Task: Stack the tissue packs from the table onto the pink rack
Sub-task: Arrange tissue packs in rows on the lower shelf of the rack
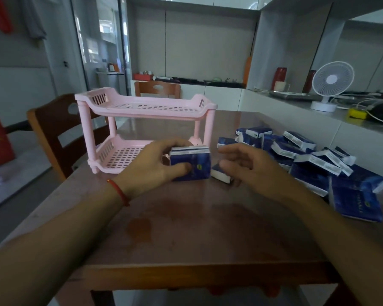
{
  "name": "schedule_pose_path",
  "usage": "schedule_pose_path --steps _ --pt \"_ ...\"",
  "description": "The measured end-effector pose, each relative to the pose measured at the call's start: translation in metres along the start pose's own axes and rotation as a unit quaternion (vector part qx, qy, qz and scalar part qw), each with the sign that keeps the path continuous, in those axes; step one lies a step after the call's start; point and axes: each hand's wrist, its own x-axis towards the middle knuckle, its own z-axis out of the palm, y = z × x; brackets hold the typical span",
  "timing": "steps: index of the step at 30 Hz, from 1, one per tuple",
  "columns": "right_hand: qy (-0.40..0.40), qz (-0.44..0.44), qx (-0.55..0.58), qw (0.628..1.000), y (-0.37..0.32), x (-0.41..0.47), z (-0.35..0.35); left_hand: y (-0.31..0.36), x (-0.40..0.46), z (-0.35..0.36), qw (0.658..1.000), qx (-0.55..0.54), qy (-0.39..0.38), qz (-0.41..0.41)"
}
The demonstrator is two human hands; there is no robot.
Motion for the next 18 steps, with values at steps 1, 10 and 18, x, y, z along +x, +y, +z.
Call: schedule_pose_path --steps 1,10,18 --pt "0.024 -0.006 -0.026 0.999 0.002 0.007 -0.003 -0.002 0.001 -0.007 1.0 0.018 0.018 -0.001" --pt "0.018 -0.011 -0.136 0.991 0.02 0.072 0.03 -0.028 0.052 -0.032 0.974 0.205 0.002 -0.102" --pt "0.078 -0.065 -0.182 0.978 0.032 0.063 0.042 -0.055 0.096 -0.018 0.955 0.252 -0.08 -0.138"
